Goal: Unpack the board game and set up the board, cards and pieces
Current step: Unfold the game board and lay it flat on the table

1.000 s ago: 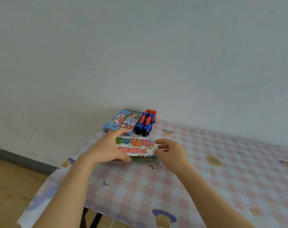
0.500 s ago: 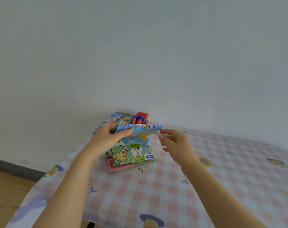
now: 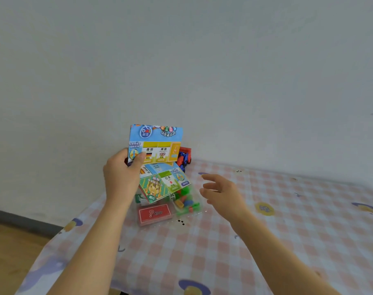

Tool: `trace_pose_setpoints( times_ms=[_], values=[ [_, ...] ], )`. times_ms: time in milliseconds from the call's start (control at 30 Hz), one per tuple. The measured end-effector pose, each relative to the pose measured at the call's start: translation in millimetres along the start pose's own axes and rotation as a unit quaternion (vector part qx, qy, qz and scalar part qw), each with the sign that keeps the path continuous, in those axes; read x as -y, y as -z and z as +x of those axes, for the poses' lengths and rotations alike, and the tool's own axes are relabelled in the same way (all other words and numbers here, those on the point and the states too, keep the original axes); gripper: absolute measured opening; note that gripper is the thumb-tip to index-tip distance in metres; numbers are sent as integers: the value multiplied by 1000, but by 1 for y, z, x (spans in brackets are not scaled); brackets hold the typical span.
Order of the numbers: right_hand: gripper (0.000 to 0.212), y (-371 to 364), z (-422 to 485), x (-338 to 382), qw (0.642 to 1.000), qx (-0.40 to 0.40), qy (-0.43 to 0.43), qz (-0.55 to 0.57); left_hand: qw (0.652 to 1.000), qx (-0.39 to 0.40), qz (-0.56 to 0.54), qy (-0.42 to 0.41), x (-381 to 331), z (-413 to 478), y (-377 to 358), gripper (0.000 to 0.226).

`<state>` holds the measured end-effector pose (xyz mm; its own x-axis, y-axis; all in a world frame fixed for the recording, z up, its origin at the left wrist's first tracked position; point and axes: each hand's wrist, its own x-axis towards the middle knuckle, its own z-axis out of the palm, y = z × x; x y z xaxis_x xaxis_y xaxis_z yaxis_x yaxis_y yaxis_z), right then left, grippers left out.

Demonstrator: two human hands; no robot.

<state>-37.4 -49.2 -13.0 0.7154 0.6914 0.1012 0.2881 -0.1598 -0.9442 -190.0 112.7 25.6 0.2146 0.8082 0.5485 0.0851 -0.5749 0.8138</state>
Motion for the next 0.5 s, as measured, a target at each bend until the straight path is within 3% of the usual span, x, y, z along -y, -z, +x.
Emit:
trace_pose_setpoints(
  times_ms=[167, 300, 500],
  values=[
    [24, 11, 10, 14, 996, -50, 36, 59, 986, -6, -140, 86, -13, -3, -19, 6],
    [22, 44, 6, 29, 985, -102, 45, 128, 988, 58, -121, 71, -25, -23, -55, 6],
    [34, 101, -8, 18, 984, -134, 75, 88, 977, 137, -141, 77, -37, -49, -105, 16]
  ],
)
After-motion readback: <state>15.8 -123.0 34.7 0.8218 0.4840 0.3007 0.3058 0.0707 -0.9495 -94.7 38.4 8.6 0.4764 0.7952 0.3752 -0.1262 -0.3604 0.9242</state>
